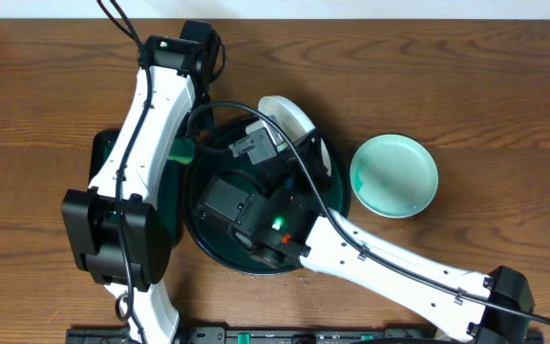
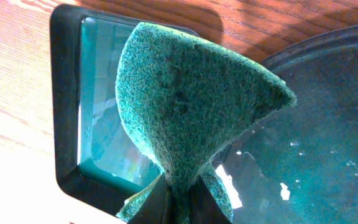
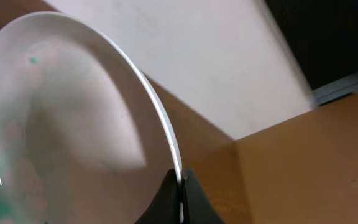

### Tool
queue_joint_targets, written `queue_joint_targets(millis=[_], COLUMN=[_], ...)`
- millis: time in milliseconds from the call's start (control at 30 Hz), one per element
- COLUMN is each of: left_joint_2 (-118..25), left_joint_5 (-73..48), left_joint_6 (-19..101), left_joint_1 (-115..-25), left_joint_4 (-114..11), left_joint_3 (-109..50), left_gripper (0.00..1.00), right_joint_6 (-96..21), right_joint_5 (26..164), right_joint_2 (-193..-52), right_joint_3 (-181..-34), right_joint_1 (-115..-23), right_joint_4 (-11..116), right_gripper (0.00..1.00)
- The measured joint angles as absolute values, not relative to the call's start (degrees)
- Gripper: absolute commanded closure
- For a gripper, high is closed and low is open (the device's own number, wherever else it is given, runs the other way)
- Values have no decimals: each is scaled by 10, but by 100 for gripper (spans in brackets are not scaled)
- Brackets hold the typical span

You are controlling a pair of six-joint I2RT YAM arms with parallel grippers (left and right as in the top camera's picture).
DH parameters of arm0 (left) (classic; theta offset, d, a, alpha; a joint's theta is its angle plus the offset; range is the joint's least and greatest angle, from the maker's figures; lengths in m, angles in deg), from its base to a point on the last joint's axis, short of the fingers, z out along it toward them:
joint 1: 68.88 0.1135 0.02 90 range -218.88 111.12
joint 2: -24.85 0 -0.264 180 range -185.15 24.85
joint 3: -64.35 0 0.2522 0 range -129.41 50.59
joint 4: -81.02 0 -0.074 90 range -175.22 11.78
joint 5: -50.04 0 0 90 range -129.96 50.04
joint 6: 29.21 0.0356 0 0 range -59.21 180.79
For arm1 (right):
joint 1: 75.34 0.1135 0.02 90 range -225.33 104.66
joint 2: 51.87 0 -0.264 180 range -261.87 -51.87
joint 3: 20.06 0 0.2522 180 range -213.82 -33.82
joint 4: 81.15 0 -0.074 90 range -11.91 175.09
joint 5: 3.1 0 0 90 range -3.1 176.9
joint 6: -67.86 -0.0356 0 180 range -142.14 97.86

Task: Clean dirty plates on tray and stack at the side
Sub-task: 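Lower the plate onto the right stack and open the right gripper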

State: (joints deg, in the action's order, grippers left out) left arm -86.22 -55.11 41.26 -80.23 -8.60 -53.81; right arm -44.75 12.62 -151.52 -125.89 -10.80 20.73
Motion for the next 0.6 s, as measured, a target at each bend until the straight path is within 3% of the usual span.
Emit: queue_joint_targets(millis=[167, 600], left_joint_2=[-862, -862], left_joint_5=[-551, -551], left_joint_6=[413, 413], left_joint_1=[-802, -802], left_joint_4=[-86, -86], left_joint_3=[-538, -538], left_gripper=[93, 93], right_joint_6=[-459, -392], right_joint_5=[255, 793], right_joint_2=[-1515, -1515], right_joint_3=[-1259, -1259], right_joint_1=[-146, -378], right_joint_4=[213, 281], right_gripper=[99, 99])
